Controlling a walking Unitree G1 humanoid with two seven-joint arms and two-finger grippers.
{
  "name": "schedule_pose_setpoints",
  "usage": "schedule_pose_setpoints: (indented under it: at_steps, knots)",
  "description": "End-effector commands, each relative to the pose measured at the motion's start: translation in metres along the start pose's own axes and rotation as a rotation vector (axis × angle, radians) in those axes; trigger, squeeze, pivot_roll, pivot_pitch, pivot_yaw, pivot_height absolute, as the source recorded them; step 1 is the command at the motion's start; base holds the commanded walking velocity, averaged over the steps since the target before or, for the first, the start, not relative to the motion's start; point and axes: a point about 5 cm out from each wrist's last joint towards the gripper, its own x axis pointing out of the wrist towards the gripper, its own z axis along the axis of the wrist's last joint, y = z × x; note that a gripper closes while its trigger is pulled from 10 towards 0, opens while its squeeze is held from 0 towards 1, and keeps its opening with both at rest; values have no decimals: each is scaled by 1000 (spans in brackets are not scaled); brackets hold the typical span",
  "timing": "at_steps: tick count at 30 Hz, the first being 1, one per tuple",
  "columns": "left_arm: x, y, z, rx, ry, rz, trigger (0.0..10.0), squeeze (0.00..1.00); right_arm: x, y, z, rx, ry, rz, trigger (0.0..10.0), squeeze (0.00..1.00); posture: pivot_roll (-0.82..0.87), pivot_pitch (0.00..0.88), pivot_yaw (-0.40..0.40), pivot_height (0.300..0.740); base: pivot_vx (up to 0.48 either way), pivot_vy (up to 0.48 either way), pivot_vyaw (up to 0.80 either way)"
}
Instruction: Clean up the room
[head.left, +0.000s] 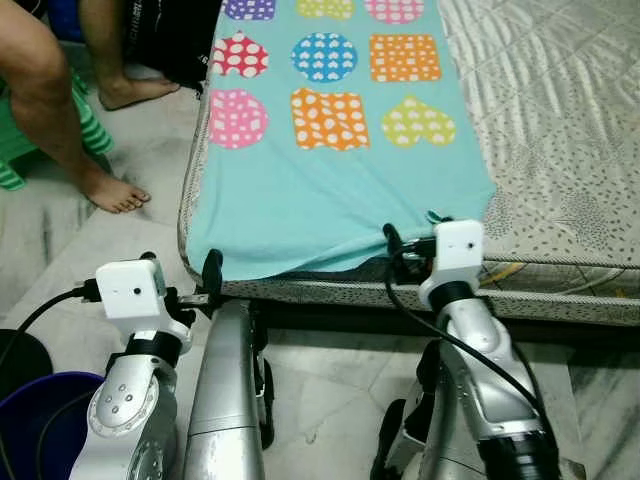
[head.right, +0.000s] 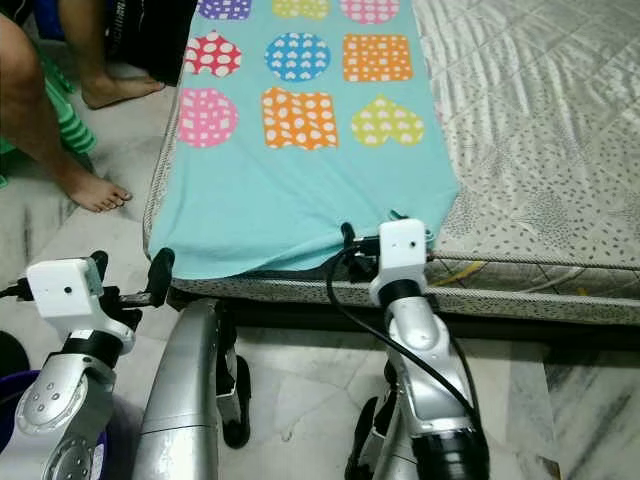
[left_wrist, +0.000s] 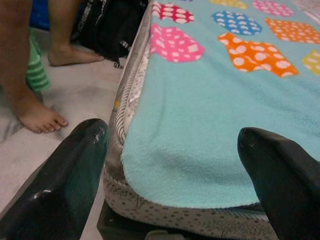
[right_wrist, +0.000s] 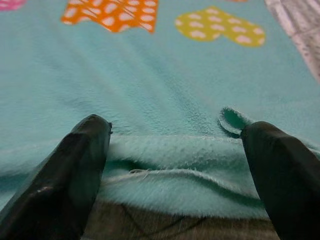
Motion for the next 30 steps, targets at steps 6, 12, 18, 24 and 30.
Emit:
schedule_pose_setpoints:
  at_steps: [6, 12, 18, 24, 30]
  knots:
    - [-4, 2, -3, 9, 18, 13, 10000, 0, 31, 1, 10, -1, -34, -75, 10000, 1000, 228, 332, 13, 528, 0, 0, 0]
    - [-5, 2, -2, 10, 17, 19, 10000, 0, 47, 7, 14, -33, -38, -63, 10000, 0, 242, 342, 8, 528, 0, 0, 0]
    - [-5, 0, -2, 8, 20, 18, 10000, 0, 55, 4, -8, -147, 122, -107, 10000, 0, 244, 347, 6, 528, 0, 0, 0]
    - [-6, 0, -2, 9, 20, 19, 10000, 0, 58, -6, -13, -155, 177, -169, 10000, 0, 247, 348, 2, 528, 0, 0, 0]
    - [-6, 2, -2, 13, 21, 26, 10000, 0, 58, -17, -16, -180, 196, -211, 10000, 0, 248, 348, -1, 528, 0, 0, 0]
